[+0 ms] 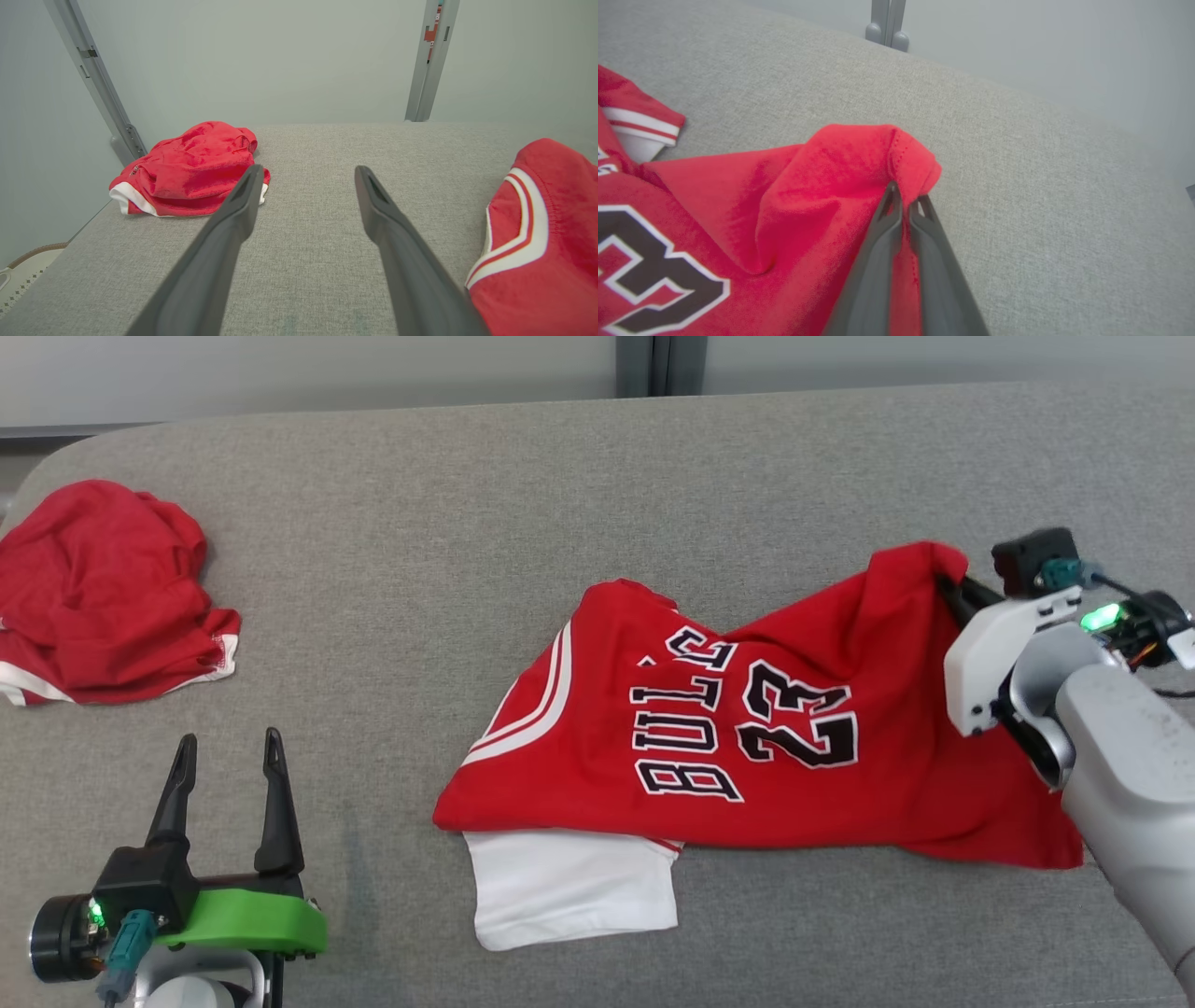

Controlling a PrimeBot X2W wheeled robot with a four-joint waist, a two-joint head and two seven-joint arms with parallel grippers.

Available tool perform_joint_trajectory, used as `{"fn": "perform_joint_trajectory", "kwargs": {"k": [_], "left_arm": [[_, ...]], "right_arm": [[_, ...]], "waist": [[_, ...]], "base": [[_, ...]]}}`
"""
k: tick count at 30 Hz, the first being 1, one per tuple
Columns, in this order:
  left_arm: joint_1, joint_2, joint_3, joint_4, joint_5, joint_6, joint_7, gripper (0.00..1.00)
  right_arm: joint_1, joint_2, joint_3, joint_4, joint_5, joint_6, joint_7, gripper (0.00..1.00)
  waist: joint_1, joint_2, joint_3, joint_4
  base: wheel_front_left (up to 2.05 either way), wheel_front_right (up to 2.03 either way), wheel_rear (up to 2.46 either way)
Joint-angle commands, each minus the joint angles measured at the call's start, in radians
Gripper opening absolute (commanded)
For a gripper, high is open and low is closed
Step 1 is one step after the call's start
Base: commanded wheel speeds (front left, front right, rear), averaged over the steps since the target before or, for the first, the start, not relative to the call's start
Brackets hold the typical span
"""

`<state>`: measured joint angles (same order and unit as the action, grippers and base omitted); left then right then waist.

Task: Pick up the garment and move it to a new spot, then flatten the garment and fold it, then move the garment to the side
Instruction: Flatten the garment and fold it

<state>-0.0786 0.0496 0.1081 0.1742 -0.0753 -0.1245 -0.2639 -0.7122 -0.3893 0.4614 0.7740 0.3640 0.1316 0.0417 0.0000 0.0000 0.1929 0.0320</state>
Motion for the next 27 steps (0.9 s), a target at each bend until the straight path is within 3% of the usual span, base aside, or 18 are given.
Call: {"fn": "perform_joint_trajectory", "kwargs": {"k": [1, 10, 15, 16, 17, 22, 27], "left_arm": [[-0.019, 0.002, 0.000, -0.002, 0.001, -0.005, -0.001, 1.00], [-0.043, 0.002, 0.003, -0.008, -0.010, -0.004, -0.001, 1.00], [-0.053, 0.002, 0.002, -0.009, -0.013, -0.004, -0.001, 1.00], [-0.054, 0.002, 0.001, -0.008, -0.014, -0.004, -0.001, 1.00], [-0.056, 0.002, -0.002, -0.004, -0.013, -0.002, 0.000, 1.00], [-0.044, 0.002, 0.008, 0.004, -0.011, 0.002, 0.000, 1.00], [-0.015, 0.002, 0.022, 0.009, 0.007, 0.002, 0.000, 1.00]], "right_arm": [[-0.036, -0.003, -0.010, 0.020, -0.012, -0.002, -0.012, 0.00], [-0.214, -0.015, -0.072, 0.186, -0.086, -0.002, -0.074, 0.00], [-0.270, 0.026, -0.114, 0.296, -0.118, -0.002, -0.126, 0.00], [-0.275, 0.031, -0.117, 0.312, -0.121, -0.002, -0.136, 0.55], [-0.285, 0.047, -0.135, 0.344, -0.108, -0.002, -0.164, 1.00], [-0.255, 0.074, -0.178, 0.395, -0.083, -0.002, -0.260, 1.00], [-0.199, 0.089, -0.225, 0.311, -0.069, -0.002, -0.307, 1.00]], "waist": [[0.0000, 0.0000, 0.012, 0.014], [0.0000, 0.0000, 0.056, 0.051], [0.0000, 0.0000, 0.071, 0.058], [0.0000, 0.0000, 0.072, 0.059], [0.0000, 0.0000, 0.073, 0.059], [0.0000, 0.0000, 0.050, 0.043], [0.0000, 0.0000, 0.011, 0.012]], "base": [[0.00, 0.00, 0.00], [0.00, 0.00, 0.00], [0.00, 0.00, 0.00], [0.00, 0.00, 0.00], [0.00, 0.00, 0.00], [0.00, 0.00, 0.00], [0.00, 0.00, 0.00]]}}
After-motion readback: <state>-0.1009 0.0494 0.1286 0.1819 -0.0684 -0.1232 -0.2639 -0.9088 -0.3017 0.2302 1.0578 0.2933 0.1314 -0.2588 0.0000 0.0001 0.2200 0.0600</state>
